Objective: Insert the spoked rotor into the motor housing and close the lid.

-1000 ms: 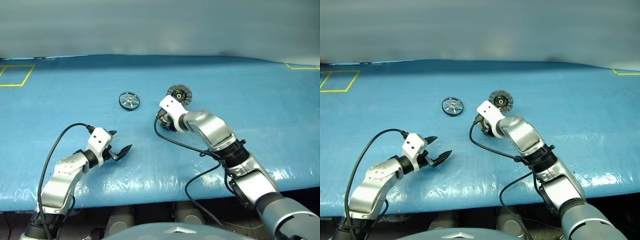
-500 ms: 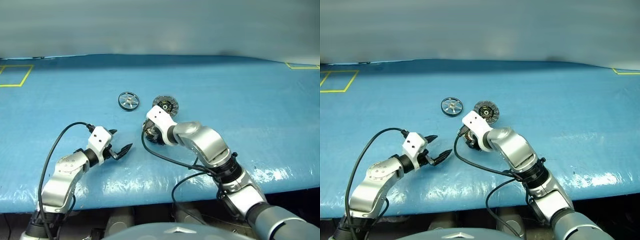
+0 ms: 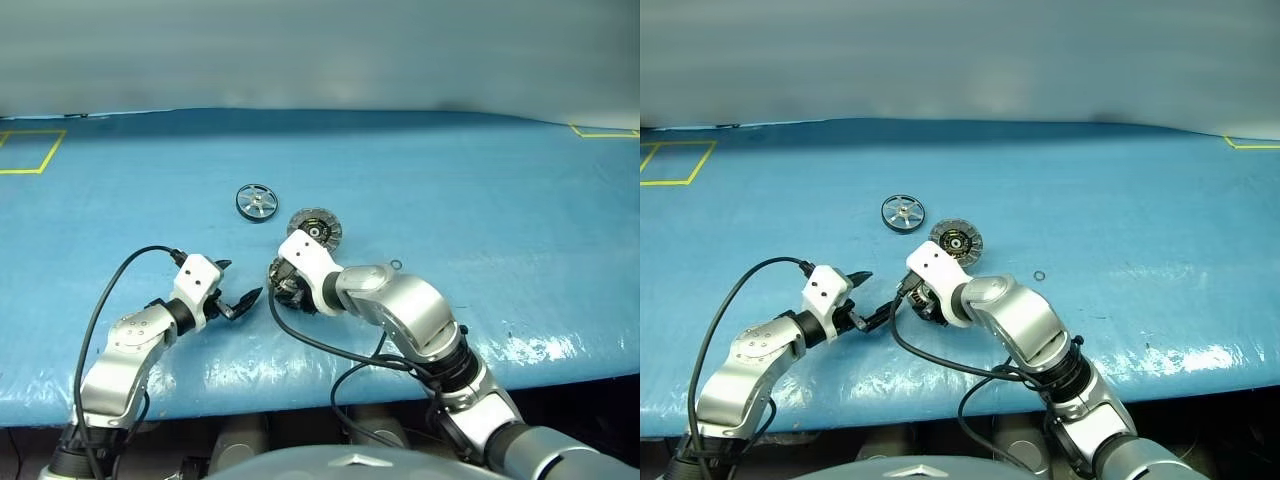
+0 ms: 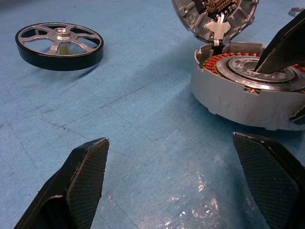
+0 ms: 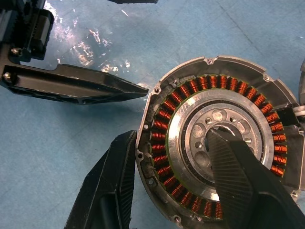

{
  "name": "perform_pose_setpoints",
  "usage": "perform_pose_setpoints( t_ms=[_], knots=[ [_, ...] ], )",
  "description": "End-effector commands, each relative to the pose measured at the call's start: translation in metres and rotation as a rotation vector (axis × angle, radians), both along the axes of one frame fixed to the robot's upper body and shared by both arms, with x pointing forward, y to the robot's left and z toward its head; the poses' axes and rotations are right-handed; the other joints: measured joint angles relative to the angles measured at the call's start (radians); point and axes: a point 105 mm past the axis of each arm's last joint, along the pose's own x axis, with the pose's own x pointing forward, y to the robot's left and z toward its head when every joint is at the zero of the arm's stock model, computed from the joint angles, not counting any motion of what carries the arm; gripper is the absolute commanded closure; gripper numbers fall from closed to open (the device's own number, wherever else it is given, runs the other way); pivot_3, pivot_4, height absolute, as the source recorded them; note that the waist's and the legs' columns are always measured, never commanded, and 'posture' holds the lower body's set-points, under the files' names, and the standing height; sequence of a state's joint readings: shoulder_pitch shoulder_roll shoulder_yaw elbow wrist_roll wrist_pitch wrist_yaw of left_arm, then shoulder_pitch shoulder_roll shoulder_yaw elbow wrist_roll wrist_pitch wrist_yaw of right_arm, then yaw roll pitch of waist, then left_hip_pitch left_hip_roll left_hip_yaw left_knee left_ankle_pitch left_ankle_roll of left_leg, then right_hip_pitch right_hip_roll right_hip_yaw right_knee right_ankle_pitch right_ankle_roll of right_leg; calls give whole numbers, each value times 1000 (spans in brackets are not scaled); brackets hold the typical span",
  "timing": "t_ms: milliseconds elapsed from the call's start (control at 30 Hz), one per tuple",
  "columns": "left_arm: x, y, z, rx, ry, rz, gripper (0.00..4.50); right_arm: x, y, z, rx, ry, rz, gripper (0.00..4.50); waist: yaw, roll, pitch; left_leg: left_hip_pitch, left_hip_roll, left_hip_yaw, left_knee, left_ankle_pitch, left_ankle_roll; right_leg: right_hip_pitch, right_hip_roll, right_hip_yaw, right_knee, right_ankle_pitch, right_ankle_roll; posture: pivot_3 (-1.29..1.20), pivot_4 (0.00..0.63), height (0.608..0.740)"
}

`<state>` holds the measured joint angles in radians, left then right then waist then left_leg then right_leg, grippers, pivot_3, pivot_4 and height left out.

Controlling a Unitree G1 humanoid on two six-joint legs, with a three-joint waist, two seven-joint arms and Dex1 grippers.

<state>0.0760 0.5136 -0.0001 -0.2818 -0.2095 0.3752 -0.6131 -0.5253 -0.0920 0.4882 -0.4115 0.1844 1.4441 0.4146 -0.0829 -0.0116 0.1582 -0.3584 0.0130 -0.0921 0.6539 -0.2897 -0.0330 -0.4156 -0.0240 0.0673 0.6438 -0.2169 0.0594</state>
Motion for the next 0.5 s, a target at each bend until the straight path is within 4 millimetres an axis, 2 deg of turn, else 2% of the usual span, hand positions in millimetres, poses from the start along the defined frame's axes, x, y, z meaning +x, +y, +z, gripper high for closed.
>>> perform_pose_setpoints(
  t_ms=[33, 67, 300, 333, 500],
  knots=[
    [1, 3, 16, -5, -60, 1, 0, -19, 15, -8, 26, 77, 86, 2495, 0, 0, 0, 0, 0, 0, 0, 0, 0, 0, 0, 0, 0, 0, 0, 0, 150, 740],
    [1, 3, 16, -4, -60, 5, 0, -19, 16, -8, 30, 78, 87, 2495, 0, 0, 0, 0, 0, 0, 0, 0, 0, 0, 0, 0, 0, 0, 0, 0, 150, 740],
    [-2, 8, 16, -3, -55, 17, 0, -18, 20, 2, 58, 47, 81, 219, 4, 1, 0, -1, 0, 0, -1, 0, 0, 0, -1, 0, 0, -1, 0, 0, 150, 740],
    [-2, 9, 16, -4, -54, 18, 0, -17, 20, 4, 59, 42, 78, 33, 4, 1, 0, -1, 0, 0, -1, 0, 0, -1, -1, 0, -1, -1, 0, 0, 150, 740],
    [-6, 12, 16, -3, -44, 14, 0, -17, 19, 17, 81, 7, 84, 33, 5, 1, 1, -1, 0, 0, -1, 0, 0, -1, 0, 0, 0, -1, 1, 0, 150, 740]
  ],
)
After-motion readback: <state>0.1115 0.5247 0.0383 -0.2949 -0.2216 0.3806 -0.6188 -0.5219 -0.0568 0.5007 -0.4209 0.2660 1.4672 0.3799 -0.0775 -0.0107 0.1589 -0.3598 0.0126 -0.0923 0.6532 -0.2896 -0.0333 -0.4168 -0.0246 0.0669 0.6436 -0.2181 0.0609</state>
